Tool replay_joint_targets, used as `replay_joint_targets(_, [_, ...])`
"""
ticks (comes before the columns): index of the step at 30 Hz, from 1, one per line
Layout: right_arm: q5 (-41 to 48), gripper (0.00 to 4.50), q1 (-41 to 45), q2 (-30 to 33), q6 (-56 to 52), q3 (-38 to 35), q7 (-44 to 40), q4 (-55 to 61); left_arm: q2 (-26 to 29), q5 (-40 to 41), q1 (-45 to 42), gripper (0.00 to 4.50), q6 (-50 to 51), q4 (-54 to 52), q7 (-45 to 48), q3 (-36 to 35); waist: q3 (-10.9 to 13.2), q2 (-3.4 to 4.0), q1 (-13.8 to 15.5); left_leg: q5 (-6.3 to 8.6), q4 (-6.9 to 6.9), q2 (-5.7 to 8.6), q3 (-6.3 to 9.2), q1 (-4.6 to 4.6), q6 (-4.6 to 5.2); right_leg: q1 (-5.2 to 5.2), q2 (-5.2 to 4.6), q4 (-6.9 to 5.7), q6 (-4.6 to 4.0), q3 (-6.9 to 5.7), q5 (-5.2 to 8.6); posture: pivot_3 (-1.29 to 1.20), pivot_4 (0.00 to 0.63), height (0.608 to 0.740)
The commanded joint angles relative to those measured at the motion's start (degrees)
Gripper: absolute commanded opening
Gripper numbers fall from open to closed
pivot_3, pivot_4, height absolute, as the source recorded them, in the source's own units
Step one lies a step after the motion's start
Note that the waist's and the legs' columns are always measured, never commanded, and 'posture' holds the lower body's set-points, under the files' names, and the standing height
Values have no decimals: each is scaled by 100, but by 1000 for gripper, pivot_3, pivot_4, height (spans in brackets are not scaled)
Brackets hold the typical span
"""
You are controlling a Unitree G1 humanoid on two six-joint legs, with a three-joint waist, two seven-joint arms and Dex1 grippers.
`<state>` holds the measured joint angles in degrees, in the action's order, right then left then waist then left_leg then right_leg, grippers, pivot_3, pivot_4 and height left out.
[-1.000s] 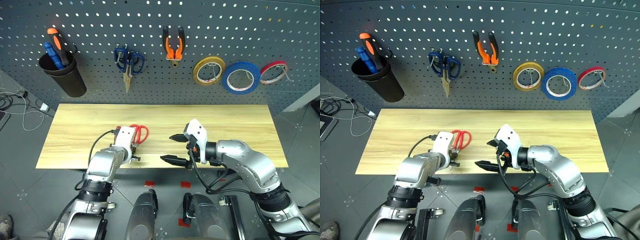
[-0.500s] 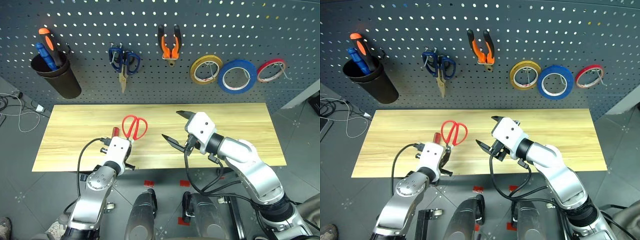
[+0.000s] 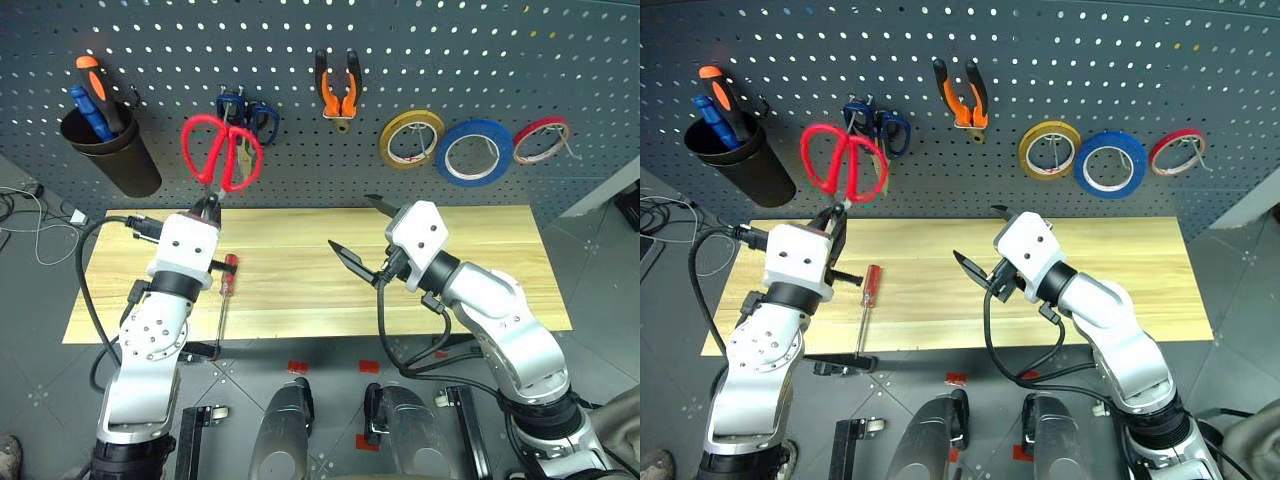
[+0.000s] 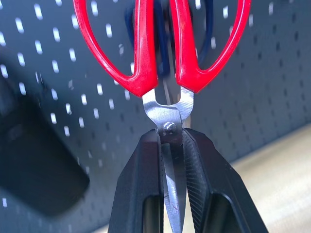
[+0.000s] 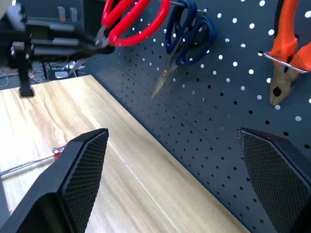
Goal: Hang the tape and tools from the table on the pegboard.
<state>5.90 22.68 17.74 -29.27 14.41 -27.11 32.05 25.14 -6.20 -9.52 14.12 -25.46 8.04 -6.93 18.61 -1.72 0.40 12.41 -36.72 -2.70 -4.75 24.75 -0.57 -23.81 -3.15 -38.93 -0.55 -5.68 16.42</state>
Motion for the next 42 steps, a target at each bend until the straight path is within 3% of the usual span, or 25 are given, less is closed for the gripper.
replay_joint_targets(1, [63,4500,100,-48,224,-69,-21,72,40,-147,-220,307,-155,193,23,58,-1,-1,-13,0,-1,1,0,0,0,0,0,-1,0,1,0,-17,280,740])
replay_joint_targets(7, [59,4500,235,-84,276,-20,-85,-44,-40,-244,-803,307,-171,1066,116,401,-1,-1,-40,-1,-8,0,0,1,0,1,0,-2,-1,-1,0,-28,281,740])
replay_joint_targets(17, [210,4500,221,-187,-57,22,-121,-48,-95,11,-887,3418,466,1422,683,645,-1,-2,-57,-2,-15,0,0,1,-2,2,0,-6,-2,0,-1,-35,286,740])
replay_joint_targets(20, [342,4500,52,-86,-729,213,-211,131,-235,385,-533,4343,1501,1330,744,219,-2,-2,-71,-2,-16,-1,-2,-1,-2,3,0,-7,-3,2,-1,-35,296,740])
replay_joint_targets(25, [703,4500,16,25,-1651,520,-370,562,-332,1170,-505,4429,3491,1557,866,-623,0,-4,-67,-2,-23,-4,7,-1,-1,3,2,-14,-2,-3,0,-19,315,740])
replay_joint_targets(27, [777,4500,54,53,-1932,626,-375,637,-266,1353,-536,4429,3832,1846,1015,-695,0,-4,-56,-2,-23,-3,9,-2,-1,5,3,-16,-1,-3,0,-12,318,740])
replay_joint_targets(42, [917,4500,418,683,-2068,969,-787,536,-69,1444,-1528,4429,3700,4275,1062,-640,7,-17,-44,-2,-21,0,9,-4,0,8,-1,-11,-2,-2,-1,-20,332,740])
